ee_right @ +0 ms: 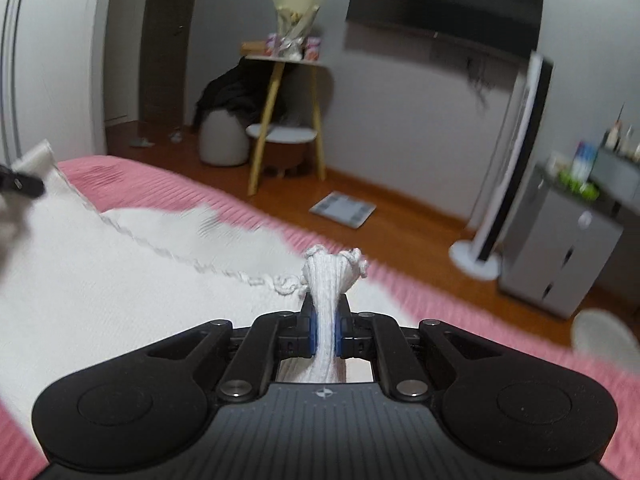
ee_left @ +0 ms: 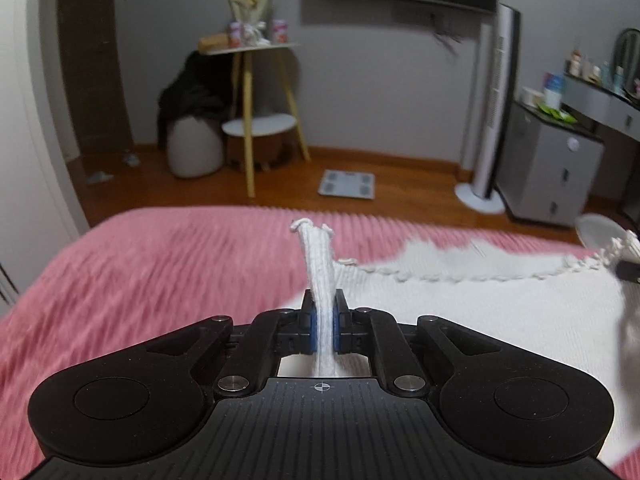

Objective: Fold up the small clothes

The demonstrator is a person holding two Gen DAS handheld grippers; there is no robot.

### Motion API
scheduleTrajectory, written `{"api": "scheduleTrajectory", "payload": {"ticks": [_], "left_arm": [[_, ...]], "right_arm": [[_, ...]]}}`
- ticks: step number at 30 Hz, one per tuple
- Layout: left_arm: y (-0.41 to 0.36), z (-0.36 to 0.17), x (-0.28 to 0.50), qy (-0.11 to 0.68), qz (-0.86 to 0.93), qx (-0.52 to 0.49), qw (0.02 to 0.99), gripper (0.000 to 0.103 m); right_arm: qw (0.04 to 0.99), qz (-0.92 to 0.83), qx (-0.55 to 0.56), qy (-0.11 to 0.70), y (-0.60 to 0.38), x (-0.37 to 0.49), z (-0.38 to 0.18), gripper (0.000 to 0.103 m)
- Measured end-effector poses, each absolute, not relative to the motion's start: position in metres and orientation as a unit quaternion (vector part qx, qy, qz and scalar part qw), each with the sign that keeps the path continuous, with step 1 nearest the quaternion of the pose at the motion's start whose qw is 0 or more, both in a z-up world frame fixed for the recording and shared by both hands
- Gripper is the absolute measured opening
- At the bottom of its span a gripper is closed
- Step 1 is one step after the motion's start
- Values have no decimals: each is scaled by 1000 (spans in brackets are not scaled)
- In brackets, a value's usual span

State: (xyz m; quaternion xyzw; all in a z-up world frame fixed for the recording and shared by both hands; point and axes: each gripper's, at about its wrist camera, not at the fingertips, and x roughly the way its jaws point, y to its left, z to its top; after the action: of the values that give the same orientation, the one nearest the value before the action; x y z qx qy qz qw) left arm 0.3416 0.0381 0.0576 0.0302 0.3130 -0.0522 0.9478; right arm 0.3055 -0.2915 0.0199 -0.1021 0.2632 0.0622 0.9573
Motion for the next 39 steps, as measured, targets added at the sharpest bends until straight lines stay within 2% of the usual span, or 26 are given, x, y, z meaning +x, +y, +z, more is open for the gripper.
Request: {"api": "scheduleTrajectory", "payload": {"ticks": [9, 19, 21, 23, 25, 27, 29, 34, 39], "left_arm": [[11, 34, 400, 337, -6, 54, 940, 9], [2, -1, 414, 349, 21, 106, 931, 10], [3, 1, 412, 347, 35, 109, 931, 19], [10, 8, 402, 341, 55, 90, 934, 26], [27, 16, 385, 340, 50, 55, 937, 34], [45, 19, 360, 349, 33, 20, 936, 47], [59, 15, 336, 367, 12, -4, 930, 47], [77, -6, 270, 391, -15, -39, 919, 48], [81, -14, 242, 410, -30, -84, 908, 45]], "right_arm": [[953, 3, -122, 279, -290, 376, -4, 8], [940, -10, -127, 315, -294, 404, -38, 8], [942, -10, -119, 313, -295, 401, -39, 14], [945, -26, -114, 304, -297, 396, -35, 32], [953, -37, -86, 289, -305, 377, -24, 37], [959, -36, -44, 277, -319, 350, -13, 45], [962, -35, 5, 270, -336, 314, -7, 58], [946, -8, 134, 295, -364, 230, -23, 58], [921, 30, 221, 321, -371, 203, -43, 58]]}}
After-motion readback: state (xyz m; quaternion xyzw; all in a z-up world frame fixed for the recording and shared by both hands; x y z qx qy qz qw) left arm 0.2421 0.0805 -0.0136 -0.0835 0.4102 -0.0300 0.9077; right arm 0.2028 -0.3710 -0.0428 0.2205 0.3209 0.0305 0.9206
